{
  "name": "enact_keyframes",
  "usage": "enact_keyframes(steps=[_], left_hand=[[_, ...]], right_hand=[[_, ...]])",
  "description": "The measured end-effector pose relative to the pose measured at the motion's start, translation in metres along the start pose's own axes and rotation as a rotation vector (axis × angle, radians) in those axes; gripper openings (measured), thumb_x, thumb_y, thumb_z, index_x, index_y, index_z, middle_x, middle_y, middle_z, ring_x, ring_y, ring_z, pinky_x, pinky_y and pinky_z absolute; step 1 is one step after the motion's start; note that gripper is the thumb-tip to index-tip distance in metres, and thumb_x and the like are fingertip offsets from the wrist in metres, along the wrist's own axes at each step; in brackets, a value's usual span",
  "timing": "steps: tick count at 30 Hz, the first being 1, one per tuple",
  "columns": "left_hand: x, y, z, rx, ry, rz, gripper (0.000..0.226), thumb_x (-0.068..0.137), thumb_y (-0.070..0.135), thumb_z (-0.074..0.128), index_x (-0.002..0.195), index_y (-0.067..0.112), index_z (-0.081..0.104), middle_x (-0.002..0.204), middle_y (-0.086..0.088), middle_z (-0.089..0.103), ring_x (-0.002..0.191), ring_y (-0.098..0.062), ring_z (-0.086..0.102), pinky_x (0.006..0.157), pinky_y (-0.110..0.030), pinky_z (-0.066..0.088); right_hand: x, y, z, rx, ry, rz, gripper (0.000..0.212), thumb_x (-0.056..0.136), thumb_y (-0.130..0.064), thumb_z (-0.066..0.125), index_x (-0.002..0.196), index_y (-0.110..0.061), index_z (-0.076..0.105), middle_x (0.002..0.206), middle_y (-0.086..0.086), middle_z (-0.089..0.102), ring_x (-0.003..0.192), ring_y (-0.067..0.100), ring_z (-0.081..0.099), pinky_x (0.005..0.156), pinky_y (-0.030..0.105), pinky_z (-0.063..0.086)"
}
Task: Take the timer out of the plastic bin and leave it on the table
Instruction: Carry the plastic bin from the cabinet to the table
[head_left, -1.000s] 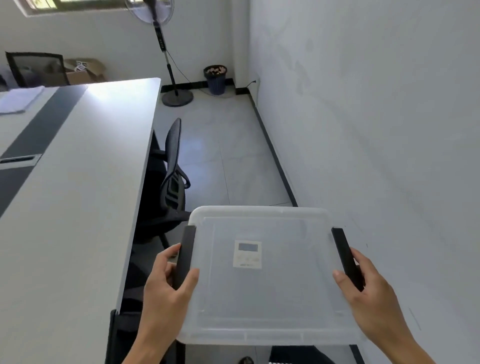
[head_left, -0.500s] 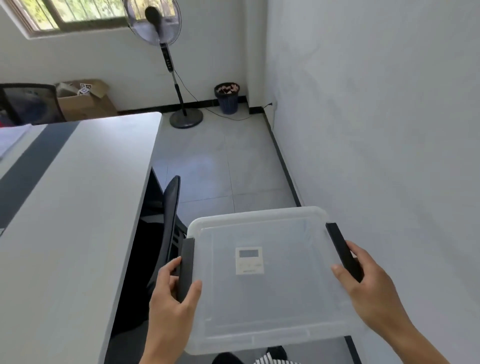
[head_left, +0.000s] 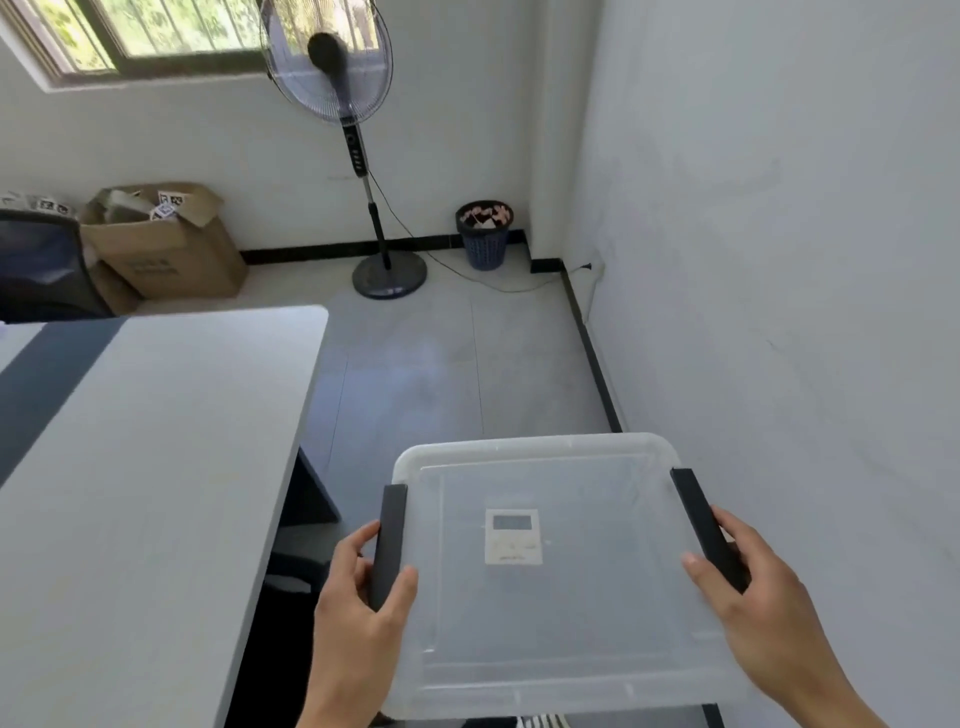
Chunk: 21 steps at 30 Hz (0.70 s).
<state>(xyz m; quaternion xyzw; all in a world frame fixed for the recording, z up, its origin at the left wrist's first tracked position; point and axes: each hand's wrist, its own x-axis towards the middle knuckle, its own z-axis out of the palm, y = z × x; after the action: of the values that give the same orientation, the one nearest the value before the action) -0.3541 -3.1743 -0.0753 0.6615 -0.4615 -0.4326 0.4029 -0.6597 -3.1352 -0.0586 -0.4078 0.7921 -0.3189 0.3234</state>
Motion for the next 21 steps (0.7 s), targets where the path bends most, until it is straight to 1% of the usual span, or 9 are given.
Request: enact_keyframes(steps=[4,7,10,12,14,15,17,18,21], left_hand=[[0.097,0.048,0.02,0.015,-0.044,0.025,0.044,0.082,0.014,0.067,0.119,0.033,0.052,0.08,-0.013,0.066,0.077,-0.036,0.065,0.069,-0.05,0.058],[0.167,0.073,0.04,0.024,-0.052,0.038,0.044,0.083,0.017,0.067,0.117,0.039,0.051,0.081,-0.014,0.066,0.077,-0.036,0.065,0.068,-0.05,0.058],[0.236,0.086,0.064,0.037,-0.032,0.013,0.044,0.083,0.018,0.066,0.119,0.038,0.051,0.078,-0.017,0.063,0.074,-0.038,0.062,0.064,-0.048,0.057],[0.28,0.094,0.081,0.04,-0.009,-0.005,0.043,0.083,0.017,0.066,0.119,0.036,0.051,0.078,-0.018,0.063,0.074,-0.038,0.061,0.063,-0.043,0.056],[0.325,0.102,0.097,0.044,0.018,-0.012,0.042,0.084,0.017,0.065,0.118,0.036,0.05,0.078,-0.017,0.064,0.072,-0.037,0.061,0.06,-0.035,0.054],[0.346,0.108,0.104,0.048,0.034,-0.025,0.042,0.084,0.016,0.065,0.117,0.036,0.049,0.077,-0.016,0.063,0.069,-0.034,0.06,0.056,-0.027,0.053],[0.387,0.126,0.112,0.024,0.08,-0.055,0.043,0.084,0.012,0.065,0.115,0.036,0.047,0.073,-0.012,0.062,0.064,-0.022,0.057,0.051,-0.019,0.048],[0.408,0.136,0.114,0.012,0.104,-0.071,0.044,0.083,0.011,0.066,0.114,0.037,0.047,0.073,-0.011,0.062,0.064,-0.02,0.057,0.051,-0.019,0.047],[0.459,0.15,0.114,0.005,0.187,-0.1,0.044,0.084,0.012,0.065,0.116,0.036,0.046,0.078,-0.01,0.064,0.069,-0.02,0.062,0.054,-0.018,0.047]], right_hand=[[0.082,-0.051,0.009,0.039,0.031,-0.023,0.049,0.087,-0.025,0.063,0.134,-0.027,0.048,0.1,-0.009,0.064,0.092,0.015,0.061,0.08,0.033,0.044],[0.147,-0.079,0.02,0.062,0.056,-0.022,0.046,0.087,-0.023,0.063,0.131,-0.028,0.05,0.092,-0.009,0.064,0.087,0.01,0.06,0.075,0.033,0.042],[0.222,-0.101,0.036,0.067,0.024,-0.037,0.044,0.087,-0.025,0.062,0.13,-0.028,0.051,0.091,-0.006,0.065,0.086,0.013,0.061,0.074,0.034,0.044],[0.279,-0.117,0.048,0.062,0.007,-0.056,0.044,0.087,-0.025,0.062,0.13,-0.028,0.051,0.092,-0.006,0.065,0.087,0.012,0.061,0.075,0.034,0.044],[0.338,-0.136,0.058,0.057,-0.022,-0.072,0.046,0.087,-0.026,0.062,0.132,-0.027,0.051,0.098,-0.007,0.066,0.09,0.012,0.061,0.077,0.033,0.044],[0.366,-0.147,0.063,0.049,-0.043,-0.076,0.047,0.087,-0.027,0.063,0.133,-0.027,0.05,0.101,-0.006,0.066,0.092,0.013,0.062,0.08,0.033,0.045],[0.419,-0.178,0.073,0.035,-0.084,-0.082,0.051,0.086,-0.029,0.063,0.135,-0.027,0.049,0.108,-0.003,0.066,0.098,0.017,0.062,0.086,0.035,0.047],[0.446,-0.196,0.078,0.024,-0.111,-0.092,0.052,0.086,-0.029,0.063,0.136,-0.027,0.048,0.109,-0.002,0.066,0.1,0.017,0.062,0.087,0.035,0.047],[0.52,-0.25,0.1,-0.01,-0.217,-0.175,0.052,0.086,-0.028,0.063,0.136,-0.026,0.048,0.107,-0.004,0.067,0.094,0.015,0.063,0.083,0.034,0.05]])
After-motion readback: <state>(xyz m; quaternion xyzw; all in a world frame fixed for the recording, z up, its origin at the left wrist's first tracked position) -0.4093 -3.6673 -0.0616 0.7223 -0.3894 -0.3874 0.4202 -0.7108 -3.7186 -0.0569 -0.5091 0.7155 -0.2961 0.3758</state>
